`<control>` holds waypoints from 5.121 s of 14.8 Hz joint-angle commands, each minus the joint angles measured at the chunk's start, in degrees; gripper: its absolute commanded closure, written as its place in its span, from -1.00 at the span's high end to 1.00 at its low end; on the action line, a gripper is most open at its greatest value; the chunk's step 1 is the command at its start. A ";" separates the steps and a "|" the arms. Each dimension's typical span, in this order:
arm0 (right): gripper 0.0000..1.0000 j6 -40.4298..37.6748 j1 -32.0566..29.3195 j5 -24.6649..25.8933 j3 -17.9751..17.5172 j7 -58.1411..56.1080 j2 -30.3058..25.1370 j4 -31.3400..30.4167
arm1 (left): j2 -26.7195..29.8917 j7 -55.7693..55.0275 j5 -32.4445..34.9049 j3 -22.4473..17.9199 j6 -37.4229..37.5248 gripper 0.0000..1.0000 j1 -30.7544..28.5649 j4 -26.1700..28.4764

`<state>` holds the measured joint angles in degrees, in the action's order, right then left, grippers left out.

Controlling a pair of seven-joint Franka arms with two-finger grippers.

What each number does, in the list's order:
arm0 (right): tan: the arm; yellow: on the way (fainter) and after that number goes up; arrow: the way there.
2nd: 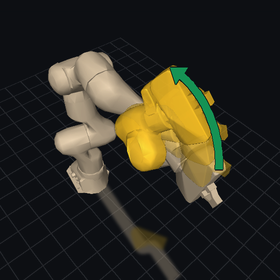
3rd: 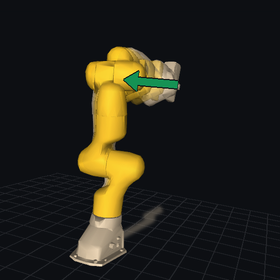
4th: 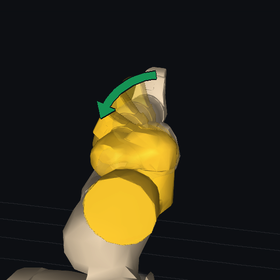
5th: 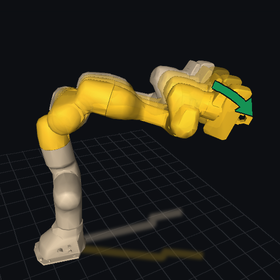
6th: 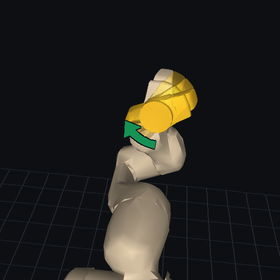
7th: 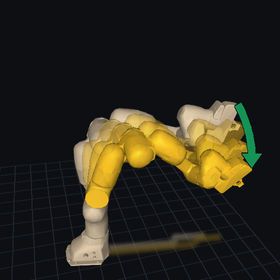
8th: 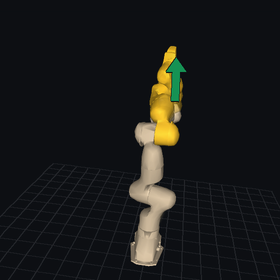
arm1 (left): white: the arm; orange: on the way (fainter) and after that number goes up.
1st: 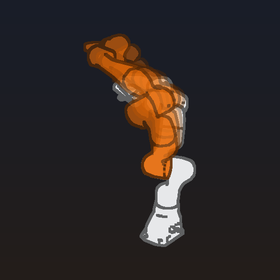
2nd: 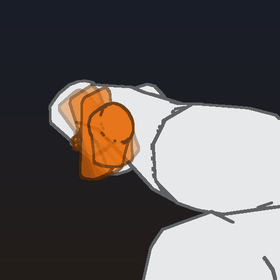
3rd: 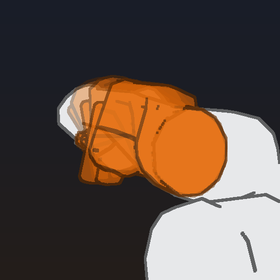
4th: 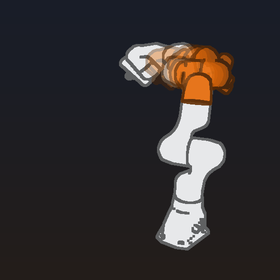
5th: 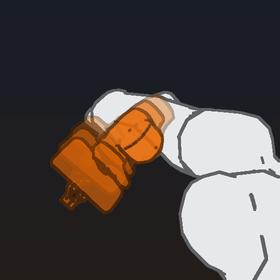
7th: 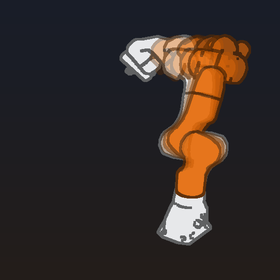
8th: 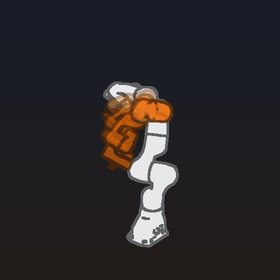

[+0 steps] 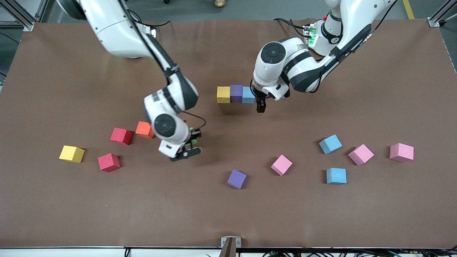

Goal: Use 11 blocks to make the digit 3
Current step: 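Carry the green block and set it against the yellow block with the right gripper, then grasp the pink block with the left gripper while the right gripper withdraws, then grasp the orange block with the right gripper while the left gripper lifts pink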

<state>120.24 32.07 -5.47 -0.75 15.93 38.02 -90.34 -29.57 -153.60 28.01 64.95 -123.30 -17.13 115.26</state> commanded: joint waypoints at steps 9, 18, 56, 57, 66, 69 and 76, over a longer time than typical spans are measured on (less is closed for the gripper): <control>-0.60 13.44 12.75 -0.24 0.05 20.98 -1.19 -9.85 | -9.36 44.04 2.22 -7.28 11.33 1.00 -3.27 -20.41; -0.57 22.23 12.76 -0.24 -3.29 20.38 -2.86 -17.59 | -12.00 77.90 2.31 -15.29 11.33 0.99 -2.65 -26.66; 1.00 -9.44 -19.57 0.80 -4.52 -9.57 -19.99 -16.14 | -24.57 73.35 -0.94 -32.69 -1.41 0.91 17.13 -38.63; 1.00 -5.41 -21.15 1.16 -4.52 -11.86 -21.31 -20.45 | -24.57 73.44 -0.94 -32.69 -1.41 0.91 17.13 -38.62; 1.00 14.50 -25.74 -5.14 -4.52 -13.03 -22.20 -39.30 | -25.28 73.88 -0.68 -33.30 -2.12 0.46 17.39 -38.62; 1.00 16.68 -25.48 -5.86 -4.43 -12.85 -20.80 -39.21 | -25.19 74.06 -0.77 -33.83 -2.12 -0.01 17.92 -38.62; 0.99 19.68 -25.13 -5.69 -3.90 -10.40 -16.93 -36.84 | -24.93 74.14 -0.68 -33.84 -2.12 -0.82 17.83 -38.62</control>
<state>138.88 7.39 -10.18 -4.26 4.11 19.70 -127.78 -54.36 -79.85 27.09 32.03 -124.74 -0.07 77.17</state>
